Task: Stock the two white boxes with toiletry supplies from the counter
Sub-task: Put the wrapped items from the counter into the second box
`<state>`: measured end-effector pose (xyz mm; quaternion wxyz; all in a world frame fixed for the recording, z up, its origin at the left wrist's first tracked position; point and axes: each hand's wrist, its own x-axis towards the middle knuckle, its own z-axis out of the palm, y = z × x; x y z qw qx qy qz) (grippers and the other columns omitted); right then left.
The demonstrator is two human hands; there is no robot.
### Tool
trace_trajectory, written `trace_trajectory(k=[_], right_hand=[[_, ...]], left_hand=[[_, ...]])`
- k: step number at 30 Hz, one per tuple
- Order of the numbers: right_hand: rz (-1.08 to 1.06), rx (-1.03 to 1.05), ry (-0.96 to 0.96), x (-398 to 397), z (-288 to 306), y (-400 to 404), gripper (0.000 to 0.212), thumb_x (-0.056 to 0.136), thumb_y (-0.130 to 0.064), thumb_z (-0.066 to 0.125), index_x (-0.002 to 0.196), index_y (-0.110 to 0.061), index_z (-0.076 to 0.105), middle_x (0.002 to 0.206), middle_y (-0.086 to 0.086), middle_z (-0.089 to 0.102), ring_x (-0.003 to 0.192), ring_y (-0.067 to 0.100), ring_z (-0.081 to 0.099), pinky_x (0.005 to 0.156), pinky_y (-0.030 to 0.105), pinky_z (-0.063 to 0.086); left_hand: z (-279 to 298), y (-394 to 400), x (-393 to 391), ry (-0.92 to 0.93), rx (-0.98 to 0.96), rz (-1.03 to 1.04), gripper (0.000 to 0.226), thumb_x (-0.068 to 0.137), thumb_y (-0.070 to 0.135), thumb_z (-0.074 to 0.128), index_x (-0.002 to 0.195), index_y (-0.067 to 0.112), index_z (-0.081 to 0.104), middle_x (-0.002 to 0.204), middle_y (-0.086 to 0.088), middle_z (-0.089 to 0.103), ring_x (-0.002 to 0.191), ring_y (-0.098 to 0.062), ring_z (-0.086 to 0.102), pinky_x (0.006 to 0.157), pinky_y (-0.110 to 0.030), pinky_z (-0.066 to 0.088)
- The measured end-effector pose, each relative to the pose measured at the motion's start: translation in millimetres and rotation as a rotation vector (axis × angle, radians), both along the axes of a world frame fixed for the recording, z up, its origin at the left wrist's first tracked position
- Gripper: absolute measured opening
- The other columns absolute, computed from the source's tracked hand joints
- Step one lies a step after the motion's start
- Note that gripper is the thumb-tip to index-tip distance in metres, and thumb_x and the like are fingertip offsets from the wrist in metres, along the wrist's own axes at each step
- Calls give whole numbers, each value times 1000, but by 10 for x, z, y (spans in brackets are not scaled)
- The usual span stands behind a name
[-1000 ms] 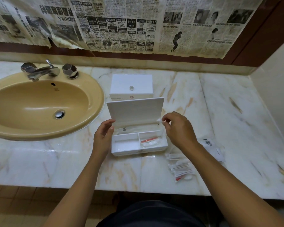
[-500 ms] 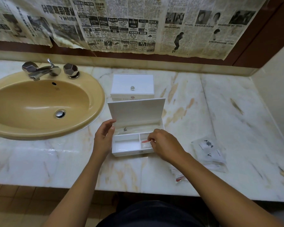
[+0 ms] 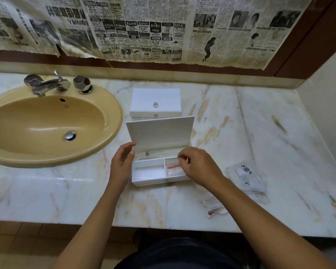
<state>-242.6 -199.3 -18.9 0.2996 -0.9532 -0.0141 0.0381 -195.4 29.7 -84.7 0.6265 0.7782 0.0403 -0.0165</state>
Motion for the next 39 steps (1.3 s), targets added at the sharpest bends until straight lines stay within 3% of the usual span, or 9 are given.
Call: trace_trajectory(k=[5, 10, 12, 14, 18, 23, 29, 34, 39], right_hand=[[-167, -47, -61, 105, 36, -260, 15, 88, -15, 57, 97, -13, 69, 91, 0, 66, 82, 17, 59, 75, 29, 49], [-183, -180, 272, 109, -68, -489, 26, 85, -9, 55, 107, -20, 65, 105, 4, 64, 83, 20, 57, 70, 27, 42], [-147, -225, 374, 66, -131, -508, 34, 83, -4, 56, 110, -24, 64, 115, 2, 60, 92, 21, 58, 71, 26, 40], [-118, -249, 419, 15, -198, -500, 41, 81, 0, 55, 110, -26, 65, 121, 1, 58, 99, 22, 59, 72, 26, 39], [-95, -285, 453, -53, -304, -474, 36, 79, 1, 57, 100, -26, 70, 115, 0, 62, 93, 21, 60, 69, 23, 37], [-133, -295, 435, -63, -319, -480, 31, 80, -1, 57, 91, -25, 73, 107, -3, 64, 90, 20, 61, 68, 23, 38], [-219, -309, 313, -6, -195, -597, 29, 84, 1, 52, 88, -21, 71, 103, -2, 59, 78, 14, 47, 65, 24, 35], [-313, -236, 184, 104, -14, -640, 12, 89, -12, 59, 86, -20, 68, 94, 0, 60, 74, 16, 51, 63, 25, 37], [-267, -167, 41, 151, 250, -442, 5, 89, -19, 63, 86, -20, 66, 82, -5, 54, 72, 18, 54, 61, 26, 39]], left_hand=[[-10, 1, 2, -6, -5, -3, 24, 100, 12, 50, 116, 25, 61, 115, 12, 62, 108, 6, 55, 88, -3, 41], [-29, 12, 4, -10, -17, -9, 24, 100, 11, 50, 115, 26, 62, 115, 10, 63, 110, 4, 56, 89, -4, 41], [-37, 13, 10, -15, -22, -11, 25, 100, 10, 50, 114, 26, 62, 116, 8, 63, 108, 5, 56, 89, -4, 41], [-39, 10, 14, -18, -26, -8, 25, 100, 8, 50, 114, 24, 62, 116, 7, 63, 106, 8, 56, 88, -4, 41], [-50, 15, 17, -17, -14, -5, 24, 100, 9, 50, 117, 21, 62, 117, 5, 63, 107, 8, 56, 88, -3, 40], [-53, 11, 12, -14, -11, -5, 24, 100, 10, 50, 118, 21, 62, 119, 5, 63, 108, 6, 56, 88, -3, 41], [-61, 15, 18, -19, -20, -6, 24, 100, 10, 50, 116, 24, 63, 120, 4, 63, 112, 0, 56, 90, -4, 40], [-50, 11, 5, -13, -23, -7, 24, 100, 11, 50, 117, 23, 62, 119, 6, 62, 111, 3, 56, 89, -3, 41], [-41, 7, -1, -15, -15, 1, 23, 100, 11, 50, 117, 23, 62, 116, 8, 62, 109, 5, 56, 87, -1, 40]])
